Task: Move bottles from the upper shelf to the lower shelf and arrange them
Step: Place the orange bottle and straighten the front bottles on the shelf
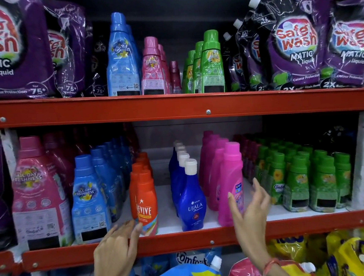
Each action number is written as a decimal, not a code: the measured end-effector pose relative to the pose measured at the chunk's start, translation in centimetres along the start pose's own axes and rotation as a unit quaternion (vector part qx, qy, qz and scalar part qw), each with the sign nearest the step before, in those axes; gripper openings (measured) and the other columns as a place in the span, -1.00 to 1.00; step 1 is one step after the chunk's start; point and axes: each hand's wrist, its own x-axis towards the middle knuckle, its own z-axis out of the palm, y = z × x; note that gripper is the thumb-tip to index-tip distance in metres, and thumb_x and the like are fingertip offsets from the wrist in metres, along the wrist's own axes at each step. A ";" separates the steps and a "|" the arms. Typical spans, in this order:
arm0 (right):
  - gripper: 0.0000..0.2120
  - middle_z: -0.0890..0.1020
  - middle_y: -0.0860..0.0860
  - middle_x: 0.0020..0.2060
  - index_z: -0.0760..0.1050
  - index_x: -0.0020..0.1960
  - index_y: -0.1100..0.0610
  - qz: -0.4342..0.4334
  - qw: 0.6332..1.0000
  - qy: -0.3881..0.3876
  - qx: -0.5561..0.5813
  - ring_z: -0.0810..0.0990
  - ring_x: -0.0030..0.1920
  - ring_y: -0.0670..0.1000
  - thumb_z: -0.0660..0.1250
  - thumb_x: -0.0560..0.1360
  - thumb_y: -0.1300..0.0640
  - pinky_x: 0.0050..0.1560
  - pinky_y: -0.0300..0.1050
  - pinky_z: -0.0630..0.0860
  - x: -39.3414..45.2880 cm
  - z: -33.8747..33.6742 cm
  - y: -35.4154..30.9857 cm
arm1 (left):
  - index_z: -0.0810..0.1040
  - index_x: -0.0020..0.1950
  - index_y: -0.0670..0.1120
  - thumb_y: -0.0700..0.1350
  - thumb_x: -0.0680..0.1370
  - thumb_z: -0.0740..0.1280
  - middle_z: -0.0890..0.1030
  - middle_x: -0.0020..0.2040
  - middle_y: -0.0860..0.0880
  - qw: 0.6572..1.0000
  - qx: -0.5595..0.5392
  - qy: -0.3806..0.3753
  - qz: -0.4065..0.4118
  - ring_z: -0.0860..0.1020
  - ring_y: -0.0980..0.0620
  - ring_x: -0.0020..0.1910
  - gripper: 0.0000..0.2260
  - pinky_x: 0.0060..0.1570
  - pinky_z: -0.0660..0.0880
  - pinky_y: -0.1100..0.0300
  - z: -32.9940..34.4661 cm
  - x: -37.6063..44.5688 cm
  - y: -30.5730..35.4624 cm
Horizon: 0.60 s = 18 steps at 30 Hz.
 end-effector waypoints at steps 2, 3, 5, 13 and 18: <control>-0.46 0.32 -0.04 0.30 0.18 0.47 0.02 -0.034 0.995 0.047 0.077 0.41 0.27 -0.04 0.24 0.55 -0.02 0.25 -0.13 0.45 -1.7 0.4 -2.3 | 0.63 0.11 -0.01 0.37 0.46 -0.21 0.70 -0.04 -0.12 0.999 -0.037 0.022 -0.026 0.61 -0.20 0.08 -0.25 -0.15 0.44 0.02 0.1 0.0 0.3; -0.54 0.38 -0.06 0.22 0.24 0.43 -0.02 -0.046 0.992 0.035 0.115 0.46 0.18 -0.12 0.23 0.56 0.00 0.15 -0.30 0.45 -2.5 0.8 -3.3 | 0.60 0.12 0.00 0.37 0.47 -0.24 0.69 -0.11 -0.13 0.998 -0.046 0.022 -0.033 0.62 -0.21 0.00 -0.25 -0.21 0.39 0.04 0.0 0.0 0.5; -0.71 0.50 -0.08 0.11 0.39 0.29 -0.06 -0.048 0.983 -0.034 0.175 0.51 0.09 -0.18 0.24 0.57 0.07 0.00 -0.45 0.44 -3.8 1.7 -5.0 | 0.54 0.20 0.04 0.36 0.51 -0.26 0.69 -0.12 -0.09 0.995 -0.075 0.015 -0.069 0.61 -0.19 -0.03 -0.29 -0.19 0.34 0.05 -0.2 0.3 0.8; -0.53 0.45 -0.14 0.26 0.32 0.43 0.04 0.126 0.893 -0.378 0.209 0.45 0.26 -0.18 0.18 0.58 -0.12 0.37 -0.22 0.31 -5.5 6.2 -8.3 | 0.63 0.09 -0.08 0.57 0.30 -0.25 0.67 0.07 -0.19 0.919 -0.332 -0.016 -0.212 0.57 -0.18 0.14 -0.03 0.24 0.41 -0.11 -0.7 2.4 2.0; -0.67 0.61 -0.13 -0.48 0.47 -0.26 0.04 0.250 0.834 -0.416 0.263 0.61 -0.41 -0.23 0.14 0.61 -0.06 -0.18 -0.36 0.54 -4.5 7.9 -8.0 | 0.63 0.02 0.09 0.65 0.18 -0.17 0.65 0.15 -0.21 0.864 -0.430 -0.105 -0.239 0.55 -0.17 0.22 -0.10 0.35 0.35 -0.17 -0.7 3.8 2.6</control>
